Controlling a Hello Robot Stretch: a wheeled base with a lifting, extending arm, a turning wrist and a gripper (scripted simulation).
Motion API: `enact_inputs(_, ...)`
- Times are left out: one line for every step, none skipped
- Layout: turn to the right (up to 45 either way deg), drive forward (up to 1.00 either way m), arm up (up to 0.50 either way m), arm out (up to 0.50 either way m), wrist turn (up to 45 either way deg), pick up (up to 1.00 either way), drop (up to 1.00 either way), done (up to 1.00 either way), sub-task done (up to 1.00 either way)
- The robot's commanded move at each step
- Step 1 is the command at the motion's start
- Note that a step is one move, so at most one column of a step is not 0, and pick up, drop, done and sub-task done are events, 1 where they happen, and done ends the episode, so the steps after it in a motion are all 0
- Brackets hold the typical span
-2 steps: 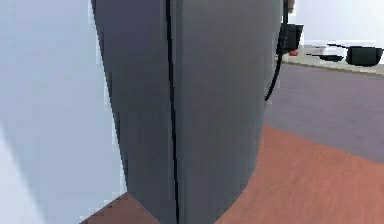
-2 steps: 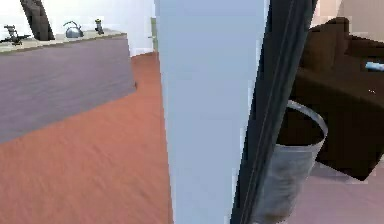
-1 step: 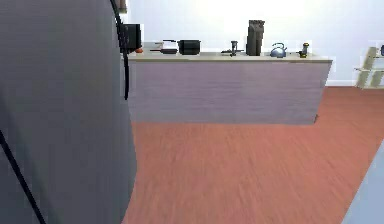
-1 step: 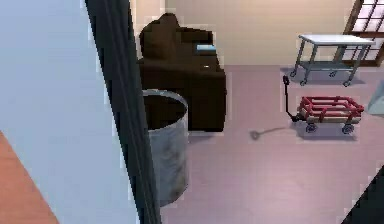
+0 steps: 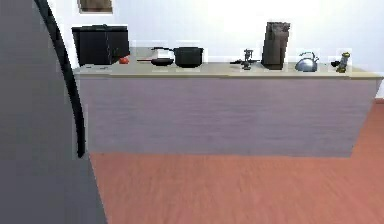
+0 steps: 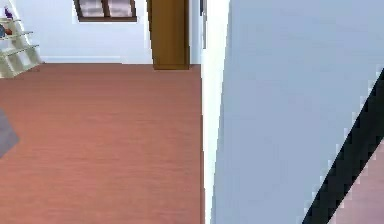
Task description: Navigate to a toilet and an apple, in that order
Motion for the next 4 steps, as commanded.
enact_inputs(45.0, 0.0, 0.0, 0.0, 0.0, 0.0, 0.0, 0.0, 0.0)
enact_inputs(0.0, 0.55, 0.0, 0.0, 0.0, 0.0, 0.0, 0.0, 0.0)
enact_inputs(9.0, 0.0, 0.0, 0.0, 0.0, 0.0, 0.0, 0.0, 0.0)
enact_inputs(0.0, 1.0, 0.0, 0.0, 0.0, 0.0, 0.0, 0.0, 0.0)
